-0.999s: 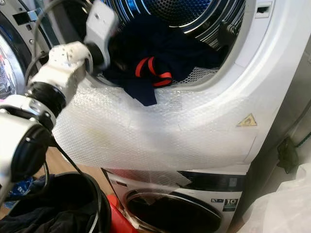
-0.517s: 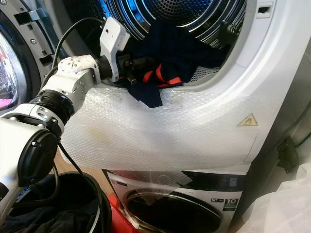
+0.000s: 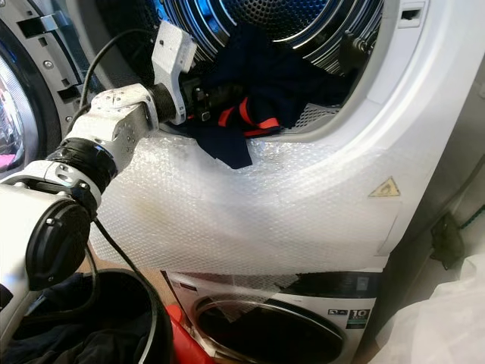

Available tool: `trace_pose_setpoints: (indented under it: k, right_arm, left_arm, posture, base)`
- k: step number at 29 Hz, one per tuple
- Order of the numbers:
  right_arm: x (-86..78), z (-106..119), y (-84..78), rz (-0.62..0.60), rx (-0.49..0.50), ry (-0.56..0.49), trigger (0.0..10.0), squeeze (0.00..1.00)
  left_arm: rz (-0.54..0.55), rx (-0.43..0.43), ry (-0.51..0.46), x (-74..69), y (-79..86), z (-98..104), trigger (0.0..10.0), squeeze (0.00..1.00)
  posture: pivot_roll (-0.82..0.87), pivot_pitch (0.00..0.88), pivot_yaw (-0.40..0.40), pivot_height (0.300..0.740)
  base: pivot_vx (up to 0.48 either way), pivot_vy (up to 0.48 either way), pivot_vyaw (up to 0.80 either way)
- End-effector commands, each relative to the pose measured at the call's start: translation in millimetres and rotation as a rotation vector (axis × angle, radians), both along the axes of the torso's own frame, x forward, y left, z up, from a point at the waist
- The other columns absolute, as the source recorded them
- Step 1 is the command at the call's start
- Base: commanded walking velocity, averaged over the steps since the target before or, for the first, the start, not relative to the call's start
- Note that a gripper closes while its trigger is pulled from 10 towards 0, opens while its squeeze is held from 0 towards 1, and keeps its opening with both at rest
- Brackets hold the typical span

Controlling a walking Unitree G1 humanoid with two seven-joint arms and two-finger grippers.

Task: Clothes washing

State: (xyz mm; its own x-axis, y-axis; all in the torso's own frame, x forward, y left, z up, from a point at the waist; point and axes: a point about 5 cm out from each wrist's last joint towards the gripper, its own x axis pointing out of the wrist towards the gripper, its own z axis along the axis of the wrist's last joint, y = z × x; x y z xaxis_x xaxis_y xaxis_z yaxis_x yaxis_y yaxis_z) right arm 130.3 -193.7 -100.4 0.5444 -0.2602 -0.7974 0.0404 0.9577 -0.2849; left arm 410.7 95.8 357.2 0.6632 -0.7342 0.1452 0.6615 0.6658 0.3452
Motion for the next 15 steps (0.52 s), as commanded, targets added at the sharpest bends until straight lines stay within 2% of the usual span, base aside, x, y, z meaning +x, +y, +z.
trace_pose_setpoints:
  k: [1, 2, 3, 5, 6, 9, 10, 12, 14, 15]
  right_arm:
    - [-15.5, -6.3, 5.1, 0.006, 0.011, 0.064, 10.0, 0.0]
    - [-15.6, -6.4, 5.4, 0.006, 0.011, 0.064, 10.0, 0.0]
    - [-16.0, -6.7, 6.7, 0.011, 0.014, 0.067, 10.0, 0.0]
    - [-16.0, -6.9, 7.7, 0.011, 0.016, 0.069, 10.0, 0.0]
    - [-15.7, -6.9, 8.6, 0.015, 0.018, 0.07, 10.0, 0.0]
    - [-13.0, -6.8, 13.3, 0.036, 0.025, 0.07, 10.0, 0.0]
    - [-10.4, -6.2, 14.1, 0.044, 0.026, 0.066, 10.0, 0.0]
    - [-6.7, -5.2, 14.3, 0.049, 0.026, 0.059, 10.0, 0.0]
    - [-6.1, -5.0, 14.2, 0.049, 0.026, 0.057, 10.0, 0.0]
    - [-5.2, -4.6, 13.2, 0.046, 0.025, 0.056, 10.0, 0.0]
  left_arm:
    - [0.003, 0.042, -0.046, -2.7, 7.1, 13.0, 10.0, 1.0]
    - [-0.003, 0.05, -0.052, -3.3, 7.2, 13.3, 10.0, 1.0]
    - [0.002, 0.112, -0.093, -4.5, 8.3, 12.0, 10.0, 1.0]
    - [0.01, 0.156, -0.132, -5.8, 8.3, 10.6, 10.0, 1.0]
    - [0.017, 0.149, -0.143, -6.2, 8.1, 10.9, 10.0, 1.0]
    - [-0.05, 0.07, -0.162, -14.1, -1.0, 17.5, 10.0, 1.0]
    - [-0.103, 0.036, -0.159, -20.6, -7.8, 20.6, 10.0, 1.0]
    - [-0.152, 0.023, -0.165, -30.9, -16.8, 20.7, 10.0, 1.0]
    - [-0.159, 0.023, -0.169, -34.0, -18.7, 20.1, 10.0, 1.0]
    - [-0.172, 0.018, -0.176, -42.7, -23.7, 17.6, 10.0, 1.0]
  posture:
    - [-0.06, 0.0, 0.166, 0.74]
    - [-0.06, 0.0, 0.17, 0.74]
    - [-0.04, 0.0, 0.169, 0.74]
    - [-0.04, 0.0, 0.166, 0.74]
    - [-0.04, 0.0, 0.166, 0.74]
    - [-0.02, 0.0, 0.161, 0.74]
    - [-0.02, 0.0, 0.162, 0.74]
    - [-0.01, 0.0, 0.161, 0.74]
    - [-0.01, 0.0, 0.161, 0.74]
    - [-0.01, 0.0, 0.158, 0.74]
  base:
    - [0.0, 0.0, 0.0]
    - [0.0, 0.0, 0.0]
    - [0.0, 0.0, 0.0]
    - [0.0, 0.0, 0.0]
    - [0.0, 0.0, 0.0]
    - [0.0, 0.0, 0.0]
    - [0.0, 0.0, 0.0]
    - [0.0, 0.0, 0.0]
    - [0.0, 0.0, 0.0]
    - [0.0, 0.0, 0.0]
